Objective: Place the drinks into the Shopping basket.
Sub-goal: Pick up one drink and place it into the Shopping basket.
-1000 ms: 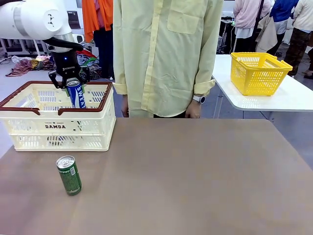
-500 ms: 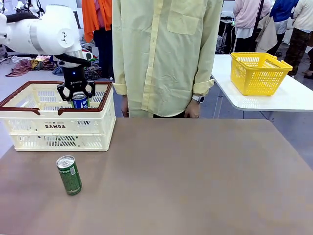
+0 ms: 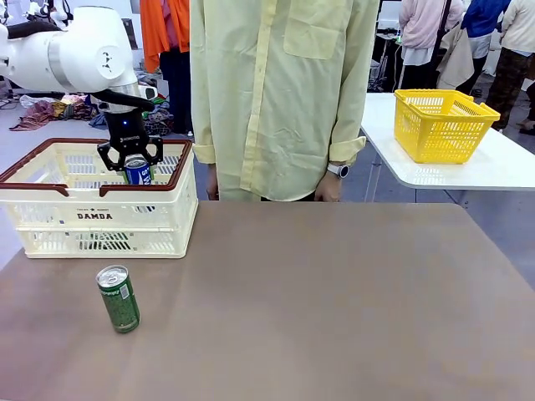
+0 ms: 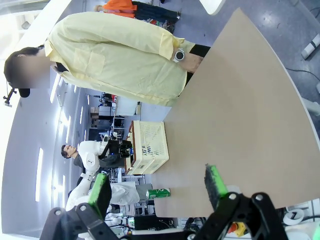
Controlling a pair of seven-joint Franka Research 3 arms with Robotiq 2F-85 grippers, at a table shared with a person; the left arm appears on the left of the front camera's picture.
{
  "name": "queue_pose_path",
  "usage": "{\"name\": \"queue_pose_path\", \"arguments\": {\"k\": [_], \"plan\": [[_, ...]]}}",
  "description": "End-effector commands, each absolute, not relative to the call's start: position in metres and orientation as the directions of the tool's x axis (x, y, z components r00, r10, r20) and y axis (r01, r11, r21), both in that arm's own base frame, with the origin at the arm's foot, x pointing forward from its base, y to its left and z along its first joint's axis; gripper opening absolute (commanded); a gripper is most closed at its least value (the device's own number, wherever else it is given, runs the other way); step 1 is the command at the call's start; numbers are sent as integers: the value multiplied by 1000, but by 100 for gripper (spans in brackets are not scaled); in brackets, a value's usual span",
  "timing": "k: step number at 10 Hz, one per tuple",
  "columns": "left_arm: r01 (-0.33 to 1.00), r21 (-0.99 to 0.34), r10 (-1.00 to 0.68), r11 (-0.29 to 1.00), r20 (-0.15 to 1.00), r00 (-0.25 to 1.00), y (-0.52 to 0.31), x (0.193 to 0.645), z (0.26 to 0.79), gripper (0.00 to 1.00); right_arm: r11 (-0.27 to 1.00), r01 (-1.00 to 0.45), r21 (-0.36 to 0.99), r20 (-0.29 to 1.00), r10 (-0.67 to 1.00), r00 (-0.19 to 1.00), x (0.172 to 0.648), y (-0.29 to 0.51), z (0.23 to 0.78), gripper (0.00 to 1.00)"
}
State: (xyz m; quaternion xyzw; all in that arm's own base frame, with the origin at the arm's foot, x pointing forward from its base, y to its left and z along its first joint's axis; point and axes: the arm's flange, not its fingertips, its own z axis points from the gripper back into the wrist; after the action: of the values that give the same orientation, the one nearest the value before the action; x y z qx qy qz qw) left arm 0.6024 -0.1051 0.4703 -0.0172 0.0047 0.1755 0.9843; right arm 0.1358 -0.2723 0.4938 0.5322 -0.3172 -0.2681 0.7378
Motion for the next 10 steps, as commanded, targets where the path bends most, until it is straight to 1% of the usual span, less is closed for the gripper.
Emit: {"name": "queue_pose_path", "arguments": {"k": [1,2,3,4,5,7,10], "plan": [[-329,-67,329,942,-15,944,-102,601,468,0,295,25,955,210,-733,646,135,-273,496,100],[-328,-67,327,942,-18,945,-102,601,467,0,295,25,955,210,-733,646,135,-273,496,100],[-329,-64,328,942,-24,944,-103,602,467,6,295,25,955,210,-733,646,135,-273,496,100],[-321,-63,320,945,-31,947,-103,602,466,64,295,25,955,210,-733,646,135,-273,496,100],[-316,-62,315,947,-34,949,-104,602,466,100,295,25,955,210,-733,646,135,-273,496,100],[-319,-58,317,946,-36,948,-104,602,464,100,295,25,955,210,-733,646,135,-273,496,100],[-314,-94,313,945,-31,949,-102,598,468,100,295,25,955,210,-733,646,135,-273,496,100]]}}
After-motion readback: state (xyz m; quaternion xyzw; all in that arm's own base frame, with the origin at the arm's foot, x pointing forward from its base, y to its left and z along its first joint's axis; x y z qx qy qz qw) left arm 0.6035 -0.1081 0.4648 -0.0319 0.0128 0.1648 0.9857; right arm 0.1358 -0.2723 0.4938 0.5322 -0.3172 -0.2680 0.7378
